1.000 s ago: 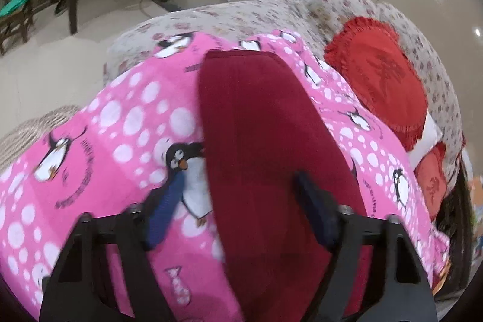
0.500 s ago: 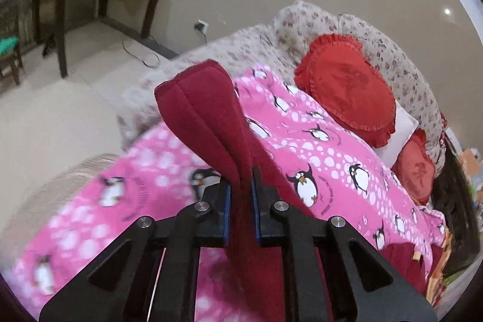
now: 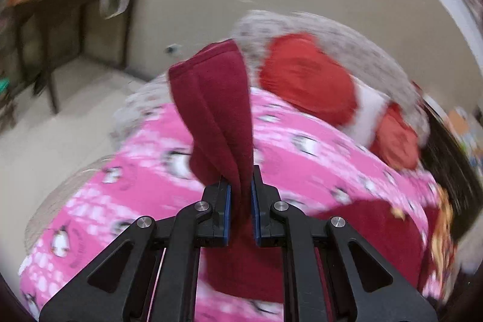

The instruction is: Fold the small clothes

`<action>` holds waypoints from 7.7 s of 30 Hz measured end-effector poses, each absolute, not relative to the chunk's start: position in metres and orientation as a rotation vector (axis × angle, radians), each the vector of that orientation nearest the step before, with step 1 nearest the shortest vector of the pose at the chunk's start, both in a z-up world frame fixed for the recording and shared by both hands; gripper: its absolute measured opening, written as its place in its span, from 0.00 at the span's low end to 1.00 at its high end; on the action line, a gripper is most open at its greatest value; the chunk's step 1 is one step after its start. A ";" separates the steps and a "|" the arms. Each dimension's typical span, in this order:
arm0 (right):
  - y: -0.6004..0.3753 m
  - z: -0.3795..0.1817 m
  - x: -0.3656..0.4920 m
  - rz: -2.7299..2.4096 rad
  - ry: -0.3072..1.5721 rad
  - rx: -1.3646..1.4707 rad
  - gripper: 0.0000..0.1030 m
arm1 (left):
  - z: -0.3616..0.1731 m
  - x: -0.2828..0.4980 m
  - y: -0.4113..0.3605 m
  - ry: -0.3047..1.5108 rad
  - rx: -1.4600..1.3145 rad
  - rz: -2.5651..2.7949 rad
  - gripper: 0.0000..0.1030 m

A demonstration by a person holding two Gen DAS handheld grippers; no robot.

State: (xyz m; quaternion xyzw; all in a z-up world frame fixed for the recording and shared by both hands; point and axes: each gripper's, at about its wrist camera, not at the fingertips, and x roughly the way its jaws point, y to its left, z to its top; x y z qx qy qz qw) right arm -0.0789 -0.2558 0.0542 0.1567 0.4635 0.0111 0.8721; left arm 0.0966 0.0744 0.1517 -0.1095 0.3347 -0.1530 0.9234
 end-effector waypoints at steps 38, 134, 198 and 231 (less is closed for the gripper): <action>-0.323 0.035 -0.001 -0.083 0.941 0.269 0.22 | 0.066 0.036 -0.024 0.926 -0.092 -0.351 0.59; -0.394 0.036 -0.076 -0.192 0.908 0.210 0.35 | 0.026 0.038 -0.097 1.026 0.015 -0.373 0.61; -0.634 0.010 -0.024 -0.417 0.834 0.768 0.32 | 0.015 -0.045 -0.122 0.984 0.088 -0.409 0.80; -0.394 0.065 -0.107 0.272 0.791 0.534 0.09 | 0.078 -0.046 -0.122 0.943 -0.081 -0.537 0.81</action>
